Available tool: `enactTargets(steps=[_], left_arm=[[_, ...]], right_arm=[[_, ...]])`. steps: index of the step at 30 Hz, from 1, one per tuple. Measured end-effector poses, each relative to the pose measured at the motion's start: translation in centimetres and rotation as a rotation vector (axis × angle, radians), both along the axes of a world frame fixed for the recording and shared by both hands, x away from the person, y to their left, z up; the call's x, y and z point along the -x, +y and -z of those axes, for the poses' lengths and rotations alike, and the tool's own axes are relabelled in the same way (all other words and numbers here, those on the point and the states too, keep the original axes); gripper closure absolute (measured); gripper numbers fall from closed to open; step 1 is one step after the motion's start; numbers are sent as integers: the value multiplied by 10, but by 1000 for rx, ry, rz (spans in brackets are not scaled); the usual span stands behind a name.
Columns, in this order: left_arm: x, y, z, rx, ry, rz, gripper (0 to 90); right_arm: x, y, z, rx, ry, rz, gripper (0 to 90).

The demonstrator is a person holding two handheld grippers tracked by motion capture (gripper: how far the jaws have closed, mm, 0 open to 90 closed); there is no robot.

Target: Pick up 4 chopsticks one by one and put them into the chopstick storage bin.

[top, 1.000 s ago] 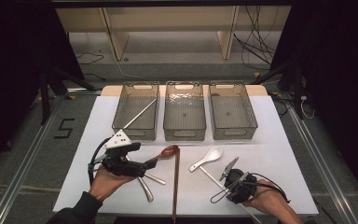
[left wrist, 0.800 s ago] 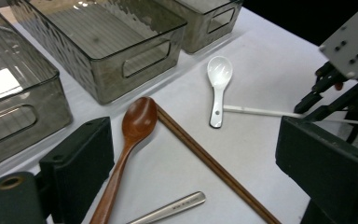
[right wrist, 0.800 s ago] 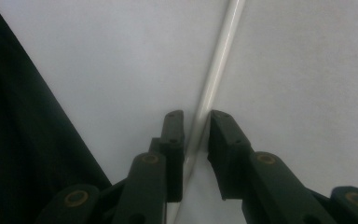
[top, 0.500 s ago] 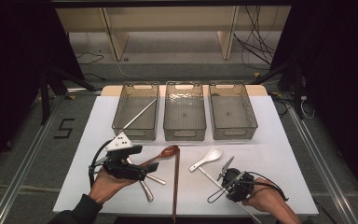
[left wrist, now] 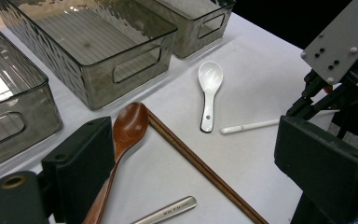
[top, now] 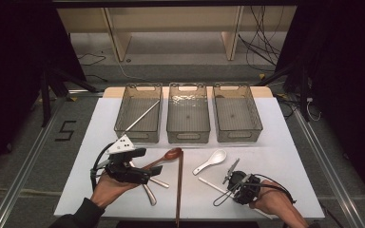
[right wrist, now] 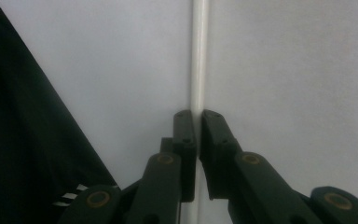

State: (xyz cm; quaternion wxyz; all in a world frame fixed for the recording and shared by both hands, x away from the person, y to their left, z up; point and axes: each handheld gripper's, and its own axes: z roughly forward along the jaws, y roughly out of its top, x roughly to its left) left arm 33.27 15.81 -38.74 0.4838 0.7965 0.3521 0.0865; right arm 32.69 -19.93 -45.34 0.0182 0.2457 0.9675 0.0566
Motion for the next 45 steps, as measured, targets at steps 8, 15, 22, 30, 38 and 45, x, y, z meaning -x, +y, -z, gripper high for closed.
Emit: enactTargets(steps=[8, 15, 22, 30, 38, 45], left_arm=[[-1, -3, 3, -26, 8, 24, 129], [-1, -3, 7, -37, 17, 33, 136], [-3, -15, 13, -78, 42, 75, 138], [-5, -39, 21, -191, 49, 170, 145], [-4, -65, 27, -270, 53, 292, 178], [-5, -86, 38, -343, 65, 366, 206]], right_arm=[[2, -5, -6, -6, -23, -45, 857], [4, -6, -14, -48, -47, -66, 858], [8, 0, -29, -134, -102, -92, 857], [14, 13, -46, -138, -153, -171, 857], [18, 26, -49, -135, -136, -224, 857], [19, 34, -47, -148, -148, -252, 857]])
